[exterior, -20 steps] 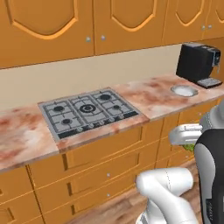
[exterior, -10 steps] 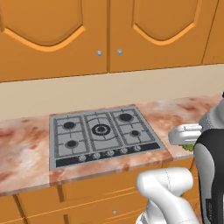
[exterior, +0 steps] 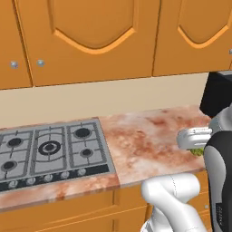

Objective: Pick broccoli from the fridge and place it on the plate on the counter.

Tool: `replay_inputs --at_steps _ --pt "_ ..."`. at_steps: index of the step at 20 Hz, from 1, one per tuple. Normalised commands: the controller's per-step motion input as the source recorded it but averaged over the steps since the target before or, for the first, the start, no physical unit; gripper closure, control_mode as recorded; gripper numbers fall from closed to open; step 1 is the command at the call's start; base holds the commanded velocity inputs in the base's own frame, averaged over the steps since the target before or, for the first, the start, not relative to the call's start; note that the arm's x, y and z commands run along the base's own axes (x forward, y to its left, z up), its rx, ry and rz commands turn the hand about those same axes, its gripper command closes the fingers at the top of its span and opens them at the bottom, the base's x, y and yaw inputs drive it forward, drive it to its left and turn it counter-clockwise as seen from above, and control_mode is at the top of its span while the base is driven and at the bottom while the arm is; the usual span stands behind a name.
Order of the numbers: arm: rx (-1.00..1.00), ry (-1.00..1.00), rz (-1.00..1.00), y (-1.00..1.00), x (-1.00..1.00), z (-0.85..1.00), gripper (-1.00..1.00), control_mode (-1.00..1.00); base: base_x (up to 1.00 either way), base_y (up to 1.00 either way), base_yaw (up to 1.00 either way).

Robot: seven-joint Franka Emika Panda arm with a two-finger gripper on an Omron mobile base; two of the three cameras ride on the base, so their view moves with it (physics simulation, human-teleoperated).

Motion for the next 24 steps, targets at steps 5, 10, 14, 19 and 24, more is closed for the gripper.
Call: replay_inputs --at_steps 5,10,14,19,24 --pt "0.0 0.0 0.0 0.0 0.0 0.0 1.0 1.0 0.16 -0.89 0.0" --pt "0.0 0.0 0.0 0.0 0.0 0.0 1.0 1.0 0.44 -0.62 0.0" --pt "0.0 0.0 0.0 0.0 0.0 0.0 1.0 1.0 0.54 -0.47 0.05" --pt "0.0 0.0 0.0 0.0 0.0 0.0 1.0 1.0 0.35 -0.55 0.07" --pt "0.0 0.0 0.0 0.0 0.0 0.0 1.0 1.0 0.38 -0.47 0.02"
